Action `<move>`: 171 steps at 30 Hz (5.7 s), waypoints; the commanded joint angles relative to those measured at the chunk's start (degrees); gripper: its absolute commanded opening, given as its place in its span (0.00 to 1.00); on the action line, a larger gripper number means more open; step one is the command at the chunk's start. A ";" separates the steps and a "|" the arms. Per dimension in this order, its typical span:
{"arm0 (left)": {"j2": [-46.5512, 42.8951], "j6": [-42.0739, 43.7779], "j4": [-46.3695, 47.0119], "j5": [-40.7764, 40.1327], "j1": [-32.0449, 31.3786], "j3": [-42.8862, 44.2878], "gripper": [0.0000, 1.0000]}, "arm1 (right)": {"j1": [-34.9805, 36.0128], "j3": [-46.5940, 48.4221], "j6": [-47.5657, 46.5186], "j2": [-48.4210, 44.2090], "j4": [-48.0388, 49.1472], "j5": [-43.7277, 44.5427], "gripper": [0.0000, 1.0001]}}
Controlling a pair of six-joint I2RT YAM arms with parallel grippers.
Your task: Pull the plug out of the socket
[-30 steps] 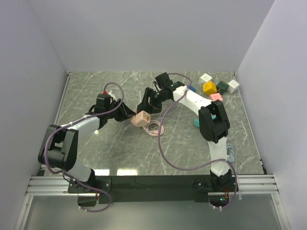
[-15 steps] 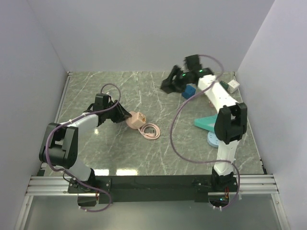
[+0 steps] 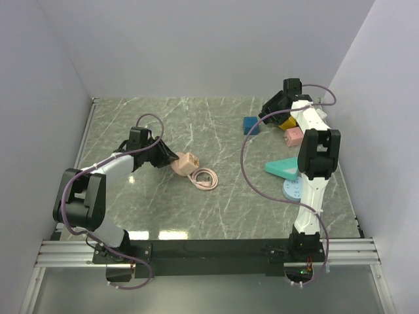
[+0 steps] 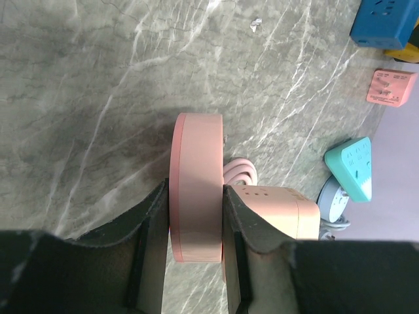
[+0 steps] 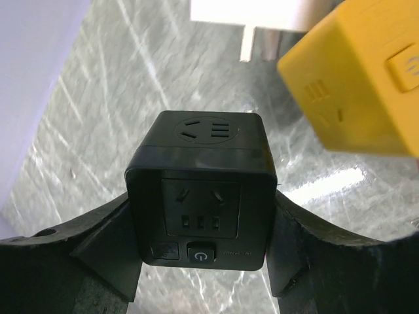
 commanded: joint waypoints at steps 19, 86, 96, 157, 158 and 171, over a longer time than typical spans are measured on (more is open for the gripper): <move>-0.64 -2.23 3.33 0.81 0.21 2.42 0.01 | -3.37 5.74 -2.00 -6.58 -5.17 -4.24 0.93; -0.82 -3.19 5.52 -0.95 -1.98 -2.67 0.01 | 25.38 -4.91 -18.94 -5.54 -8.41 -39.13 0.00; 1.56 -2.75 6.41 -0.95 -1.98 -2.86 0.01 | 21.14 -6.80 -19.33 -7.89 -9.05 -36.25 0.00; 13.68 -6.97 16.60 13.02 -10.24 5.14 0.18 | 8.56 -24.03 -20.01 -28.99 -6.66 -8.12 0.92; 13.86 -7.41 16.95 13.20 -10.68 4.88 0.25 | 10.06 -25.45 -20.90 -29.96 -7.19 -8.02 0.93; 3.34 -8.02 0.65 -4.09 -11.39 1.89 0.99 | 30.89 -38.04 -17.29 -32.08 -4.65 -1.44 0.92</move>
